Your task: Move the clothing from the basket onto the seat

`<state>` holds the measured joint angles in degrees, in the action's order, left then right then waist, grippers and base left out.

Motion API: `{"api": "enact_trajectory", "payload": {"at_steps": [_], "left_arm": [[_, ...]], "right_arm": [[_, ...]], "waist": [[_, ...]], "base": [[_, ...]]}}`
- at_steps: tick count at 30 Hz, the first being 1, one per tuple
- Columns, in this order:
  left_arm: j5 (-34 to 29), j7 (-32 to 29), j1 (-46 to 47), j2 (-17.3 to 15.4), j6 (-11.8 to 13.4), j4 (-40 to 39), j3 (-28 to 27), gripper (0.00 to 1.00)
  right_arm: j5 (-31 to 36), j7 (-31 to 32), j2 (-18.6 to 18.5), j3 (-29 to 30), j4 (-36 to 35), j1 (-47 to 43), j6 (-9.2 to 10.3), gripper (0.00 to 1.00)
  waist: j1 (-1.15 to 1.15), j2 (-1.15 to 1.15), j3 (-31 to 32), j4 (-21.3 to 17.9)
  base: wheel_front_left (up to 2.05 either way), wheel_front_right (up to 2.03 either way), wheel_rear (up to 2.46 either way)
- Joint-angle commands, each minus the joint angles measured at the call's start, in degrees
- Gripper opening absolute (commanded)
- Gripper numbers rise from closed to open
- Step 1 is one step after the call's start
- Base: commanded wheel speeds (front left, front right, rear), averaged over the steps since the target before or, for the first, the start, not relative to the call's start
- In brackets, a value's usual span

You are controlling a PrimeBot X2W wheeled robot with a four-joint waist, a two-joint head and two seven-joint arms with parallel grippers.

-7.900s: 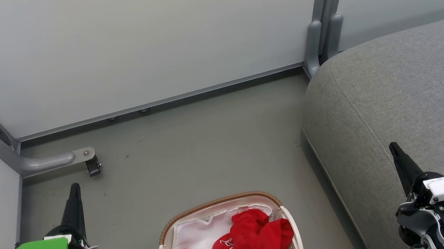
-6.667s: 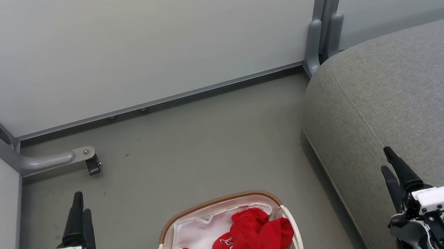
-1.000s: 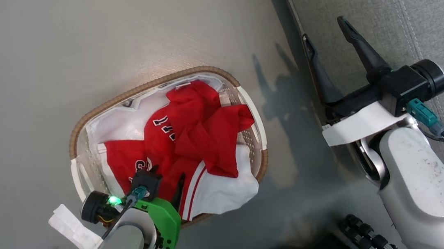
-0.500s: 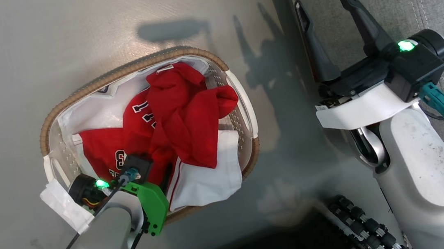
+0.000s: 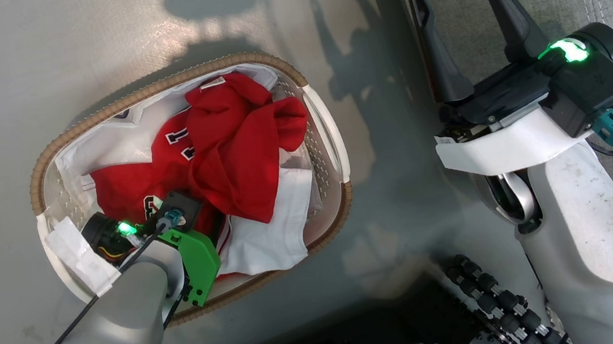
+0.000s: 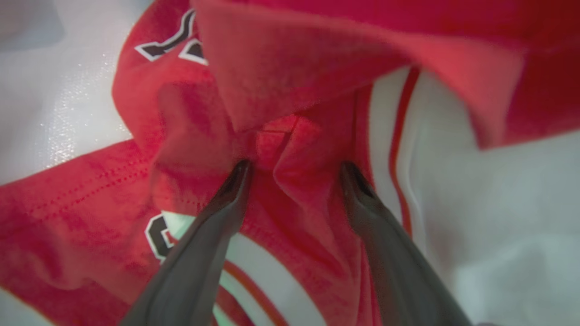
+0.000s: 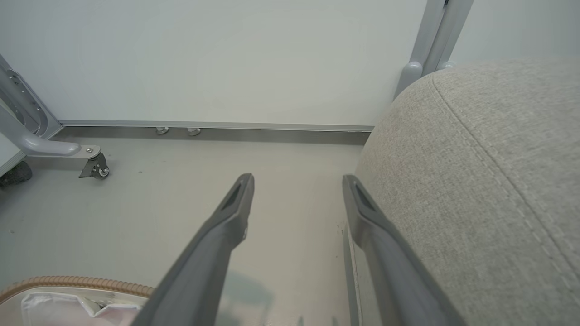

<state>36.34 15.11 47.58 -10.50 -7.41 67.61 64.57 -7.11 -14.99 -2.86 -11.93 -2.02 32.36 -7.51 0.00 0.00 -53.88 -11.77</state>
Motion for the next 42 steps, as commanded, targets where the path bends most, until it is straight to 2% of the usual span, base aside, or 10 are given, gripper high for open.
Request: {"api": "enact_trajectory", "payload": {"at_steps": [1,4,5,6,7,8,14,22,34,42], "left_arm": [[0.8,-0.2,1.3,-0.7,-0.1,0.4,0.5,1.00],[1.9,-0.1,1.7,-0.7,-0.1,0.6,1.7,1.00],[2.1,-0.1,1.7,-0.7,-0.1,0.7,2.0,0.89],[2.6,-0.1,1.6,-0.6,-0.1,0.6,2.5,0.35],[3.1,-0.1,1.5,-0.5,-0.1,0.6,2.8,0.35],[3.6,-0.1,1.4,-0.5,-0.1,0.7,3.1,0.00],[4.7,0.0,0.9,-0.2,-0.1,1.5,3.8,0.00],[3.7,0.0,-1.5,-0.9,-0.1,-1.5,2.3,0.00],[0.2,0.0,-9.5,-0.5,0.6,-9.1,-7.0,0.00],[-5.1,0.1,-15.7,0.1,0.5,-15.6,-14.7,0.00]], "right_arm": [[-0.3,-0.3,-0.1,-0.1,-0.2,0.7,0.04,1.00],[-0.4,-0.3,-0.1,-0.3,-0.2,0.9,0.04,1.00],[-0.4,-0.3,-0.1,-0.3,-0.1,0.9,0.04,1.00],[-0.4,-0.3,-0.1,-0.3,0.0,0.9,0.04,1.00],[-0.4,-0.3,-0.1,-0.3,0.1,0.9,0.04,1.00],[-0.4,-0.3,-0.1,-0.3,0.3,0.8,0.04,1.00],[-0.2,-0.3,-0.1,-0.8,1.1,0.6,0.04,1.00],[-0.3,-0.3,-0.1,-1.1,2.6,-1.0,0.04,1.00],[0.6,-0.3,-0.2,-0.9,6.1,-4.5,0.04,1.00],[1.0,-0.3,-0.1,-0.7,8.3,-7.9,0.04,1.00]], "waist": [[0.00,0.00,-0.1,0.0],[0.00,0.00,-0.2,0.1],[0.00,0.00,-0.1,0.1],[0.00,0.00,0.1,0.1],[0.00,0.00,0.3,0.2],[0.00,0.00,0.7,0.2],[0.00,0.00,3.5,0.5],[0.00,0.00,9.0,1.5],[0.00,0.00,18.9,5.2],[0.00,0.00,26.1,7.7]], "base": [[0.00,0.00,0.00],[0.00,0.00,0.00],[0.00,0.00,0.00],[0.00,0.00,0.00],[0.00,0.00,0.00],[0.00,0.00,0.00],[0.00,0.00,0.00],[0.00,0.00,0.00],[0.00,0.00,0.00],[0.00,0.00,0.00]]}}
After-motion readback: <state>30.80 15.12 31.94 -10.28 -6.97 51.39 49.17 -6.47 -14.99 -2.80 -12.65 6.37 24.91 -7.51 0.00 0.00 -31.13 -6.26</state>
